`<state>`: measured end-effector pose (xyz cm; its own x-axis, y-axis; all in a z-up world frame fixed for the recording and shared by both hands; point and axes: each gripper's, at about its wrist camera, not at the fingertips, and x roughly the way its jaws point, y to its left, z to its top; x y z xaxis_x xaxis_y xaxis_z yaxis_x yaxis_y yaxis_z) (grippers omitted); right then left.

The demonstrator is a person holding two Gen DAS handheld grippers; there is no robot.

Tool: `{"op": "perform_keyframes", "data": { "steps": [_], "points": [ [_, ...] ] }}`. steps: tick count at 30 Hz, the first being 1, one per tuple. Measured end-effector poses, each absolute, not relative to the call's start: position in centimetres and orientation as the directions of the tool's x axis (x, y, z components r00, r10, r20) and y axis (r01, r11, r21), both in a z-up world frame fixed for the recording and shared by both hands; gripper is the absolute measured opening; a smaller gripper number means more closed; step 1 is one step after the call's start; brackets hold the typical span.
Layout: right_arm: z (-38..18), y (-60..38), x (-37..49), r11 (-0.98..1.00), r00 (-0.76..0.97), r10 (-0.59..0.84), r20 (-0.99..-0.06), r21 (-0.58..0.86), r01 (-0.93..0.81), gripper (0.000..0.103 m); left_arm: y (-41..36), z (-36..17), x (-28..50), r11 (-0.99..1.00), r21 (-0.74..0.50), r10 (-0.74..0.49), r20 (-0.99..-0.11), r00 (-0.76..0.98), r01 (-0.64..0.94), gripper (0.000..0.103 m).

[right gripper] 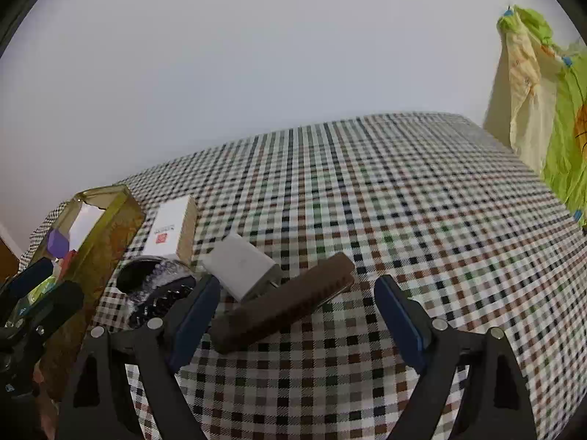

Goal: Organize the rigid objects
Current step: 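Move the right tool to the brown bar while the left tool approaches the black-grey pouch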

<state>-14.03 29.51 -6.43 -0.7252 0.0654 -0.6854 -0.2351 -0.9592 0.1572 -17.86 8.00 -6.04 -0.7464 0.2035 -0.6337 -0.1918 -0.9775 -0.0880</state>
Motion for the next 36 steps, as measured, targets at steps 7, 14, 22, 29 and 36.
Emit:
{"op": "perform_keyframes", "data": {
  "steps": [7, 14, 22, 29, 36],
  "points": [
    [-7.7, 29.2, -15.4, -0.957, -0.672, 0.007, -0.740, 0.191, -0.220, 0.088, 8.7, -6.8, -18.1, -0.975, -0.068, 0.208, -0.631, -0.747, -0.214, 0.103],
    [-7.9, 29.2, -14.7, -0.969, -0.643, 0.075, -0.762, 0.097, -0.229, 0.076, 9.4, -6.8, -17.4, -0.963, -0.056, 0.241, -0.622, -0.745, -0.265, 0.103],
    [-7.6, 30.3, -14.3, -0.975, -0.652, 0.061, -0.756, 0.095, -0.200, 0.050, 11.2, -7.5, -18.1, -0.943, -0.053, 0.280, -0.661, -0.696, -0.329, 0.103],
    [-7.8, 30.7, -14.4, -0.977, -0.652, 0.055, -0.756, 0.093, -0.190, 0.046, 12.3, -8.5, -19.2, -0.941, -0.016, 0.248, -0.710, -0.659, -0.337, 0.103],
    [-7.9, 30.6, -14.7, -0.981, -0.643, 0.077, -0.762, 0.058, -0.186, 0.046, 12.7, -8.5, -19.9, -0.933, -0.022, 0.265, -0.717, -0.645, -0.360, 0.091]
  ]
}}
